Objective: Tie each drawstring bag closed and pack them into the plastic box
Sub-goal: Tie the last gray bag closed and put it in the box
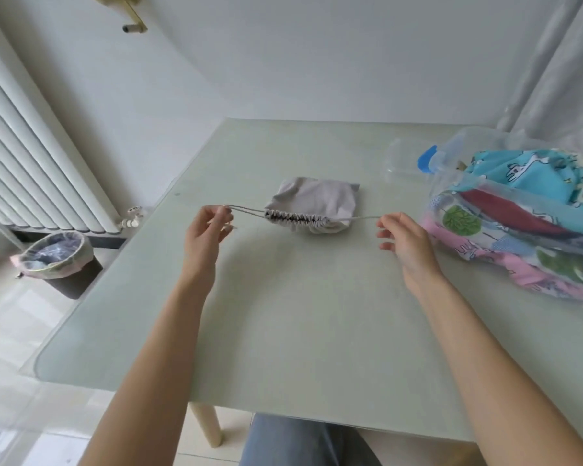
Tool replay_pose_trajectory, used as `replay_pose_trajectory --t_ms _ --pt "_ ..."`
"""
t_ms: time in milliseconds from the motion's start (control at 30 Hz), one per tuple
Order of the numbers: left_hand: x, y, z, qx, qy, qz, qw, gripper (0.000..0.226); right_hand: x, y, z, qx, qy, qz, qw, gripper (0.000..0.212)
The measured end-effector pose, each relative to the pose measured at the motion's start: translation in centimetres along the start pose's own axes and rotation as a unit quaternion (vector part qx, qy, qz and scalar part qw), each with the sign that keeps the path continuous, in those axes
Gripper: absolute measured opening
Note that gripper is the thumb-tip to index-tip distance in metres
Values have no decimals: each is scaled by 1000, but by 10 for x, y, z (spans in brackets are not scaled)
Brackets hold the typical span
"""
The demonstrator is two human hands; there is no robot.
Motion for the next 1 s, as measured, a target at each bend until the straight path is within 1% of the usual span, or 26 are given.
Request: replay_pose_trajectory --t_ms 33,67,133,200,233,300,333,367,400,500,600,667,733,800,867,933,1000 --pt "-3 1 -8 33 55 13 998 23 3 0 -5 15 -48 3 999 24" --pt "-8 2 -18 61 87 15 994 23 7 0 -10 33 -87 9 996 22" --pt "-17 1 -38 93 108 -3 990 18 15 1 -22 59 -137 28 988 21" --pt "-22 -4 -57 97 145 -9 985 19 25 2 -37 71 -201 39 976 23" --pt "-21 -6 -65 95 176 4 980 21 29 2 -44 81 -251 34 964 26" --pt "-15 -9 -75 93 251 49 962 25 34 5 -55 103 -359 6 927 29" --pt "-9 -10 -78 95 291 71 949 26 32 5 -57 104 -397 -10 912 28" --pt "-5 -12 -77 95 323 84 938 27 29 5 -58 97 -414 -27 905 27" --pt "-2 -15 -75 93 345 93 929 28 25 3 -57 83 -414 -41 905 27" --pt "1 -21 -62 75 373 101 919 27 18 -6 -50 48 -353 -65 932 30" --pt "4 -25 -48 29 405 121 906 27 13 -15 -34 2 -303 -67 951 31" --pt "7 -29 -40 -2 394 129 910 27 10 -18 -26 -20 -291 -69 954 31" --pt "7 -28 -38 -7 344 126 930 27 10 -17 -23 -23 -246 -55 967 30" --pt "5 -25 -42 4 248 98 964 27 12 -16 -24 -17 -186 -29 982 31" --pt "2 -21 -47 21 152 70 986 30 14 -16 -23 -17 -131 -7 991 35" --pt "1 -21 -45 18 108 70 992 32 13 -17 -20 -30 -106 1 994 36" --pt "4 -19 -39 2 104 85 991 32 10 -18 -18 -40 -94 -10 995 36"
Point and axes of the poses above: each hand's wrist, its own y-axis away from the middle knuckle, its own z-axis out of the back of the hand, x = y × z, the point moved 4 cm from there along -y, towards the middle knuckle, and after that the axes turned 3 degrees about -y, right-handed, at the moved point
